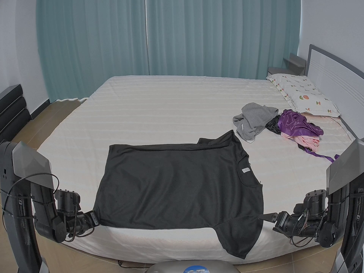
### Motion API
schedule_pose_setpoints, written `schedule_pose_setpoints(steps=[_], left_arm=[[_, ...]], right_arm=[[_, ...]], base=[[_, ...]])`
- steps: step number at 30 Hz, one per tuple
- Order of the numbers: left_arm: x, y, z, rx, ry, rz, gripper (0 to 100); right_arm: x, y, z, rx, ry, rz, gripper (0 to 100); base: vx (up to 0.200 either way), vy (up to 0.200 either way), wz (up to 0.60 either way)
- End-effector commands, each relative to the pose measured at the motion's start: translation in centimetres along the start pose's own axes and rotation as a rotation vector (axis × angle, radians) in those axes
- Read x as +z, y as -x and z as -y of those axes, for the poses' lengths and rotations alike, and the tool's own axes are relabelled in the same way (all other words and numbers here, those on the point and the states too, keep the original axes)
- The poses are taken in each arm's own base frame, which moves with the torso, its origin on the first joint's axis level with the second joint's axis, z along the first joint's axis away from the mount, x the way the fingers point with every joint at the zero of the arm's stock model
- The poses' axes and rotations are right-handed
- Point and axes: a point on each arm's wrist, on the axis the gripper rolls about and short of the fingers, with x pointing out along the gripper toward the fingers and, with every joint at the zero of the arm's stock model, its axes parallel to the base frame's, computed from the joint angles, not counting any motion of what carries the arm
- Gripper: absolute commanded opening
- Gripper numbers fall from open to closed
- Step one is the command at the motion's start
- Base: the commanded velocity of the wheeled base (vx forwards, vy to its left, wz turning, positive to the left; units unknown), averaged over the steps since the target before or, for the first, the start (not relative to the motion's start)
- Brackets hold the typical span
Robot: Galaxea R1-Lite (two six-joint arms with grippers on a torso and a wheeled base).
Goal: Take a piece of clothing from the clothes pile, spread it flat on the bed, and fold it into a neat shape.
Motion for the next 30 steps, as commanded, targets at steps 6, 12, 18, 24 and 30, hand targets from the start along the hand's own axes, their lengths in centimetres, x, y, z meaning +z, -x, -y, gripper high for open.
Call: schedule_pose_setpoints(steps=[6,12,18,24,30], left_arm=[[-0.3,1.6,-0.4,0.002,0.008,0.02,0],[-0.6,2.2,-0.4,-0.006,-0.004,0.044,0],[-0.7,2.1,-0.5,-0.004,-0.003,0.044,0],[-0.6,2.0,-0.5,-0.005,-0.003,0.045,0],[-0.6,2.0,-0.4,-0.007,-0.002,0.048,0]], right_arm=[[-0.2,0.3,0.1,-0.004,0.004,-0.003,100],[-0.2,0.2,0.1,-0.005,0.049,-0.004,100],[0.0,-1.6,-0.2,0.003,0.092,0.01,100],[1.3,-4.5,-0.2,-0.014,0.118,0.093,100],[2.0,-5.8,-0.5,-0.008,0.128,0.101,100]], base=[[0.0,0.0,0.0],[0.0,0.0,0.0],[0.0,0.0,0.0],[0.0,0.0,0.0],[0.0,0.0,0.0]])
